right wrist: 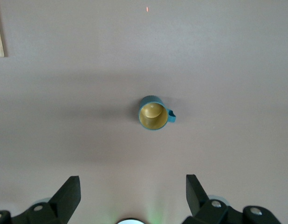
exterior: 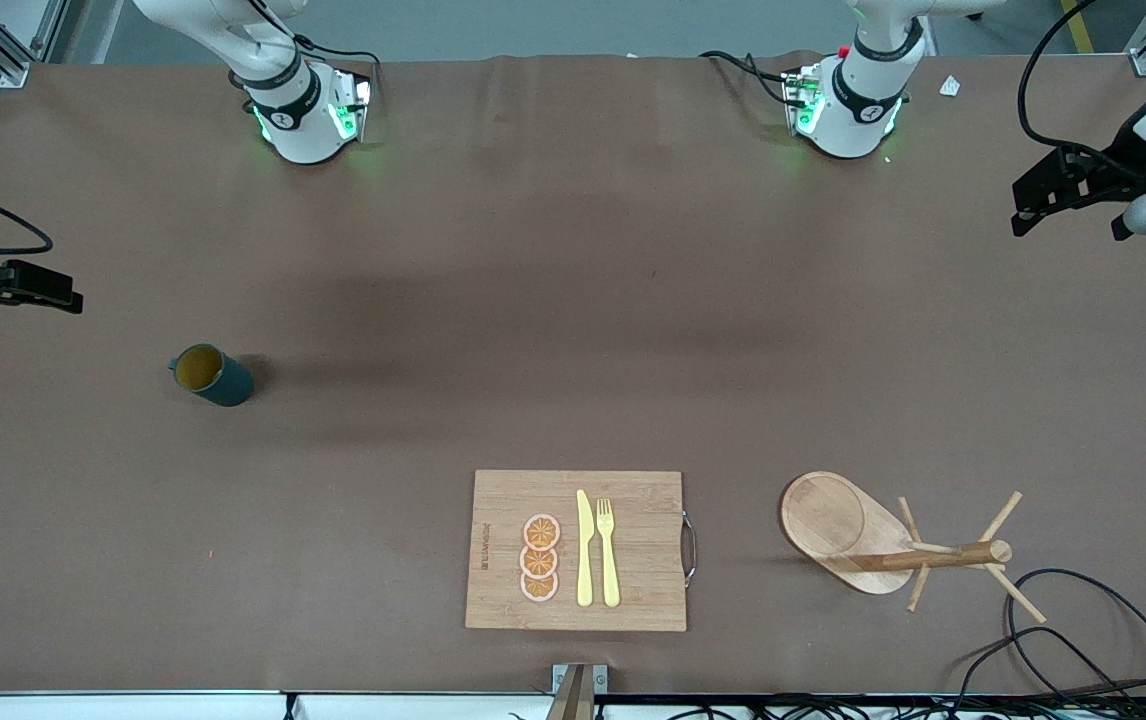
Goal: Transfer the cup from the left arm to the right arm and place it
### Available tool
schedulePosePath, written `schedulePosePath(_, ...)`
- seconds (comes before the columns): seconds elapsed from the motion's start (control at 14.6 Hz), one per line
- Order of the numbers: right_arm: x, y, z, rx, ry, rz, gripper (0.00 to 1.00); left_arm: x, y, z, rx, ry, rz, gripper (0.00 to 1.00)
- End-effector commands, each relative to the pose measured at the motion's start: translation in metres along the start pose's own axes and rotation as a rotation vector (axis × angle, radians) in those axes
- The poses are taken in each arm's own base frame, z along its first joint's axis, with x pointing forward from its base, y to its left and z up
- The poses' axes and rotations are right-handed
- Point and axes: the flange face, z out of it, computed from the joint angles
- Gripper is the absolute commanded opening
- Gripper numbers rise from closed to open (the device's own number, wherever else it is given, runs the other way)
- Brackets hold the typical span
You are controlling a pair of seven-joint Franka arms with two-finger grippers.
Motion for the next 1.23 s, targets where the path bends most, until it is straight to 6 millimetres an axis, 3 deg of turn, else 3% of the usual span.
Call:
schedulePosePath(0.0,-0.029,-0.005,-0.007,0.018,0.014,0.033,1.0,-0.004,-0.001,-0.007,0.001,0.003,-0.003,1.0)
schedulePosePath(0.41,-0.066,0.019,-0.005,0.041,0.078,0.06,1.0,0.003,0.009,-0.008,-0.002,0.01,0.015,1.0)
schedulePosePath(0.68,-0.081,0.027,-0.016,0.045,0.09,0.063,1.0,0.003,0.01,-0.007,0.0,0.008,0.02,1.0)
schedulePosePath(1.16,-0.091,0.028,-0.024,0.045,0.101,0.062,1.0,0.001,0.012,-0.007,0.0,-0.01,0.021,1.0)
